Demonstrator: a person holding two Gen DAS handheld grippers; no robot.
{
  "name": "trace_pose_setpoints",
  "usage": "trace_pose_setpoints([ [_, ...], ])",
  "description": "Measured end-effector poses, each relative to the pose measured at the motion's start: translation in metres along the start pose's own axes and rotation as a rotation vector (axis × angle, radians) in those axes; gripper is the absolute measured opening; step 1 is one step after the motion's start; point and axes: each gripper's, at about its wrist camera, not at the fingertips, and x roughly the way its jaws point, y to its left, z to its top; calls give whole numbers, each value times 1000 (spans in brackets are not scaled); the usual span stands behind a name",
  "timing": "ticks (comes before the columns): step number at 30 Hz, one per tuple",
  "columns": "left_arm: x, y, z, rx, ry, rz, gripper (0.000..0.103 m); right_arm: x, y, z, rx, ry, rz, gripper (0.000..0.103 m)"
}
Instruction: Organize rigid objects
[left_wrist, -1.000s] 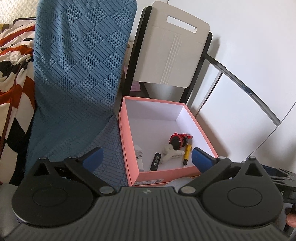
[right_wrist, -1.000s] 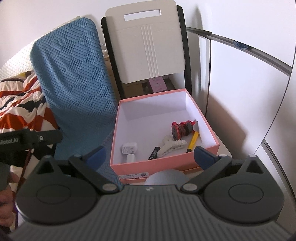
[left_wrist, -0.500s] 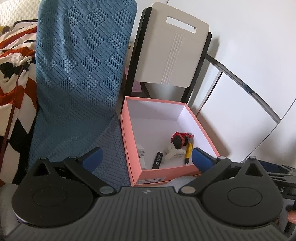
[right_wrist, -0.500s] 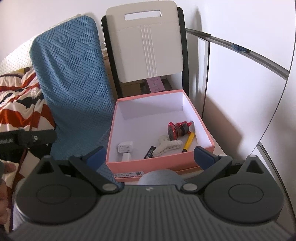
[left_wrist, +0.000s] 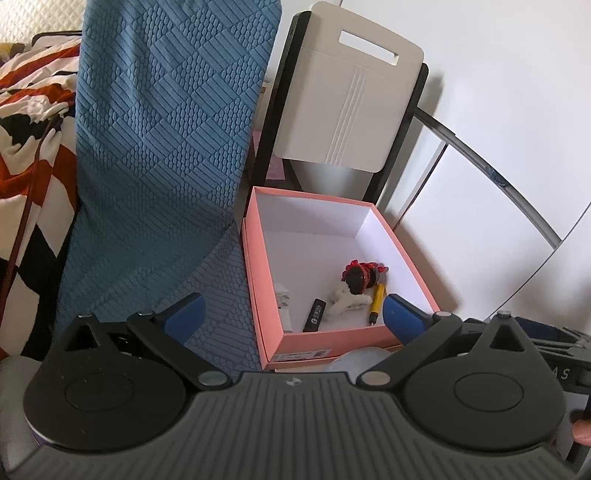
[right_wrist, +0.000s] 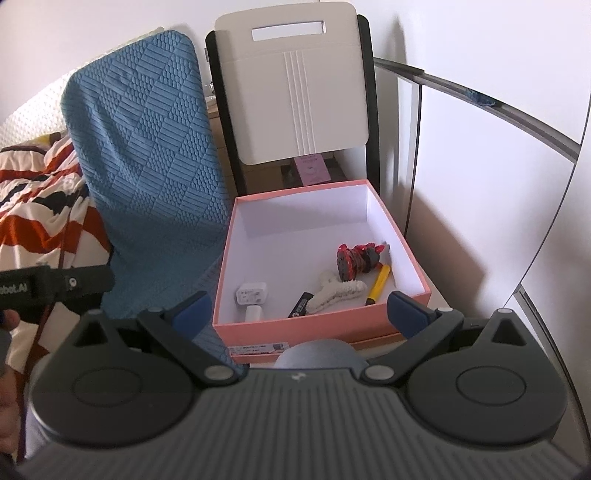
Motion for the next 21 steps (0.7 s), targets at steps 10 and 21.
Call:
trace_pose_setpoints([
  [10, -4, 1, 1, -5, -18, -9, 103, 0, 5, -1, -11, 13, 4, 103],
  [21, -7, 4, 1, -13, -26, -3, 103, 3, 11, -4, -14, 30, 19, 103],
])
